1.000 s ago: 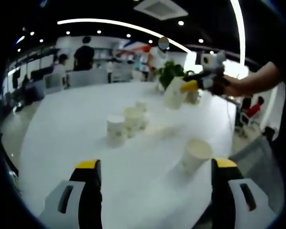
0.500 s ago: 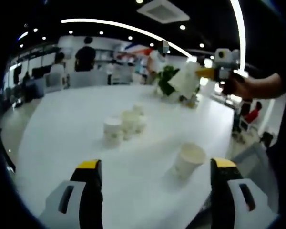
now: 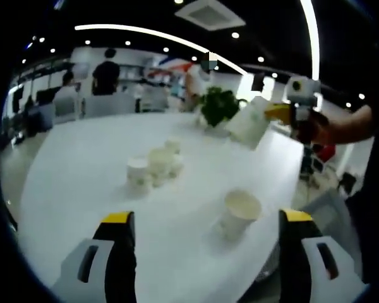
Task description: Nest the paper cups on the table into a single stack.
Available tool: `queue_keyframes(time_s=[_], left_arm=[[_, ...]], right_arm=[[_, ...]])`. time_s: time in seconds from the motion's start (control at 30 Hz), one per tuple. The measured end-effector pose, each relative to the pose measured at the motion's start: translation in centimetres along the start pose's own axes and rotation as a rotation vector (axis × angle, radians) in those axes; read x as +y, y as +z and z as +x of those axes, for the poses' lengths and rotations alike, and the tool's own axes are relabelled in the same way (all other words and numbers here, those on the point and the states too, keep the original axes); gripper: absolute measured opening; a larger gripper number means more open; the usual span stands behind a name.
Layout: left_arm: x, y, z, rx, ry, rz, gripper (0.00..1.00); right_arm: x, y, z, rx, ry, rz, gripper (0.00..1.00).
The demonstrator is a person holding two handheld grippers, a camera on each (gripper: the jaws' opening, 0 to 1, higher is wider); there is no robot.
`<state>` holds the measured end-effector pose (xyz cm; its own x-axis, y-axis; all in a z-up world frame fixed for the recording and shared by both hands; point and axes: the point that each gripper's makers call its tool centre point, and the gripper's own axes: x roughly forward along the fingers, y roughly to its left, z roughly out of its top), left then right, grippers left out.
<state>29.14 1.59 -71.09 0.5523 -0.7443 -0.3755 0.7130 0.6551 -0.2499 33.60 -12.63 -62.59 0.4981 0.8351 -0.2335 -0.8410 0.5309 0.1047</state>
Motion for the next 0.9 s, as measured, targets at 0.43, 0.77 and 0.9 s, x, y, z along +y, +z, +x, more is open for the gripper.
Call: queue_keyframes(time_s=[0.43,0.77,0.9], left_arm=[[-3.6,1.9,2.2,-0.014,-0.102,0.000,0.89],[-7.0,2.5,3.5,-0.011,-0.192,0.006,0.86],[-7.7,3.1,3.8,-0.025,-0.212,-0.001,0.83]], right_arm=[[0.8,-0.4,0.6,-0.037,0.003,0.079,0.36],[1.9,-0.6,1.0,-0.046,0.026,0.109,0.36],[2.7,-0.6,1.2,-0.056,0.062,0.125,0.36]])
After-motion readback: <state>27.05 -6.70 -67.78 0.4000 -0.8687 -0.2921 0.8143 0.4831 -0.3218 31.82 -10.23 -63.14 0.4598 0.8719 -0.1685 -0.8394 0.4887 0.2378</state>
